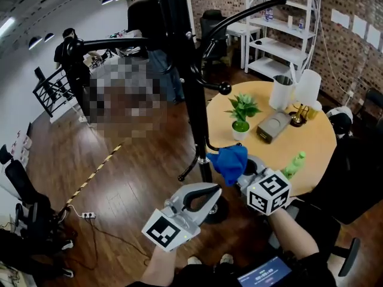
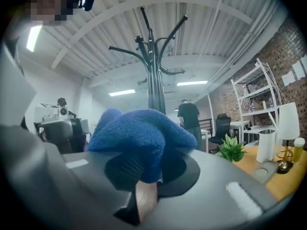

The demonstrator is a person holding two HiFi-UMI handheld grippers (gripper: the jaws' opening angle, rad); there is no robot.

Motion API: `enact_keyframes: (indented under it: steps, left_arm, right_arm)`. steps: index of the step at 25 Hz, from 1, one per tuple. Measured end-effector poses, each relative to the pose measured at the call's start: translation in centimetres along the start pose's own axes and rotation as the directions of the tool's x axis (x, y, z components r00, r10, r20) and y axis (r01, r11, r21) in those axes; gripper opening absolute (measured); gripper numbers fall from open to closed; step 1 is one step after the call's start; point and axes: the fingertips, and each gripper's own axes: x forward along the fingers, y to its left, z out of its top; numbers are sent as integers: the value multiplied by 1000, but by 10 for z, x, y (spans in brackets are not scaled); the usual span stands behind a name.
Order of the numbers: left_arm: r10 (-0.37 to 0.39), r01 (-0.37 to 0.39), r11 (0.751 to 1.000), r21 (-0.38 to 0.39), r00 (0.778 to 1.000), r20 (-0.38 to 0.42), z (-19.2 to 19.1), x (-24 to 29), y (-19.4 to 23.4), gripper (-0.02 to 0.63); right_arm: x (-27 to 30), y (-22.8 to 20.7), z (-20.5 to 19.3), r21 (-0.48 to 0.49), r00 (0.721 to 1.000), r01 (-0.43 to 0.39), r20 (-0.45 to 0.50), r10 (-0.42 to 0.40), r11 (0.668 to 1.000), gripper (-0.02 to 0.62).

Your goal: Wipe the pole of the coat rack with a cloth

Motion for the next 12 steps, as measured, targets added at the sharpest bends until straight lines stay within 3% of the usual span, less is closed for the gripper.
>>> enact_keyframes:
  steps: [3, 6, 12]
  left_arm:
    - [-86, 92, 995, 48, 990, -107, -46, 0, -19, 5]
    - [-159, 166, 986, 24, 970, -182, -109, -4, -37, 5]
    - [-142, 143, 983, -116, 990, 16, -170, -26, 5, 5]
  right_arm:
    - [9, -1, -34, -30, 998, 24, -52, -25, 999, 54]
    - [29, 1, -80, -34, 996, 17, -91, -20, 999, 54]
    - [78, 10, -118, -57, 999, -37, 17, 38, 998, 54]
